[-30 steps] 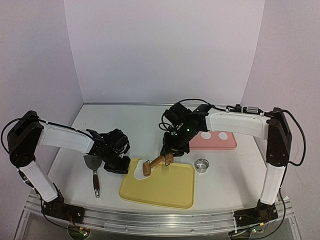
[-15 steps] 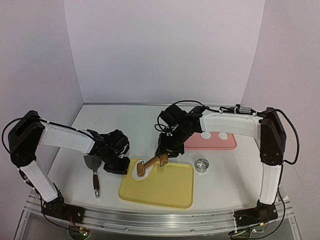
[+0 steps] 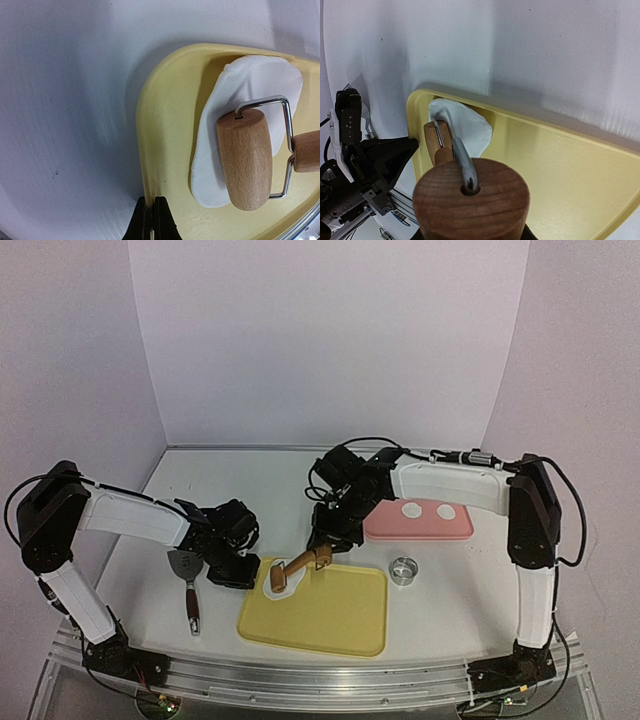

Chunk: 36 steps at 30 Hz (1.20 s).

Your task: Roll out the dumpling wrappers from the dough

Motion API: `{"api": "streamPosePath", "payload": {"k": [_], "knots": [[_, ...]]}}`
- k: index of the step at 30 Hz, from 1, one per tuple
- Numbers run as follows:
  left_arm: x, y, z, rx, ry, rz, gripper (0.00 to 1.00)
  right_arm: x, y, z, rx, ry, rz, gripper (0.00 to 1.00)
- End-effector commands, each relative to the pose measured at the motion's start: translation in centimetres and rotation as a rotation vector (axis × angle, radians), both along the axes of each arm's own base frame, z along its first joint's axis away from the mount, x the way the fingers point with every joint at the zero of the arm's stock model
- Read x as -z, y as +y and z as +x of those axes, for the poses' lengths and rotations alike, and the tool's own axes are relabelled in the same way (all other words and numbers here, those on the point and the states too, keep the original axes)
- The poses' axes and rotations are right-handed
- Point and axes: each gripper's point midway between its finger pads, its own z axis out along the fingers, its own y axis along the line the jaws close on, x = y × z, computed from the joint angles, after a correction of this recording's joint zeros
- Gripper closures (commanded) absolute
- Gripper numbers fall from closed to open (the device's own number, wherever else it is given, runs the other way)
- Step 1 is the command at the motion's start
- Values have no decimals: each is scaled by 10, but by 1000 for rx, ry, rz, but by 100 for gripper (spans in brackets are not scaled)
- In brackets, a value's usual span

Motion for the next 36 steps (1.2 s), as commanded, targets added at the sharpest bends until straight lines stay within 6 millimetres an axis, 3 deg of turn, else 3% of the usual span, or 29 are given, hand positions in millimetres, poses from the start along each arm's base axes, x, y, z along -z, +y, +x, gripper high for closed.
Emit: {"api": "streamPosePath", "payload": {"k": [1,16,19,28,36], "knots": [[-17,-27,9,24,-35,-101,100,81,-60,-17,35,85,-353,100],[-17,-21,7,-3,-35,-91,100,91,-63,-19,38,98,-376,100],[-13,-14,6,-26,-29,-64,100,89,-76,-22,49,95,-403,100],[-7,1,-1,-72,-16,-35,100,88,-141,-34,136,103,-523,100],[-7,2,0,-72,-22,-25,100,89,-173,-40,174,119,-588,100]]}}
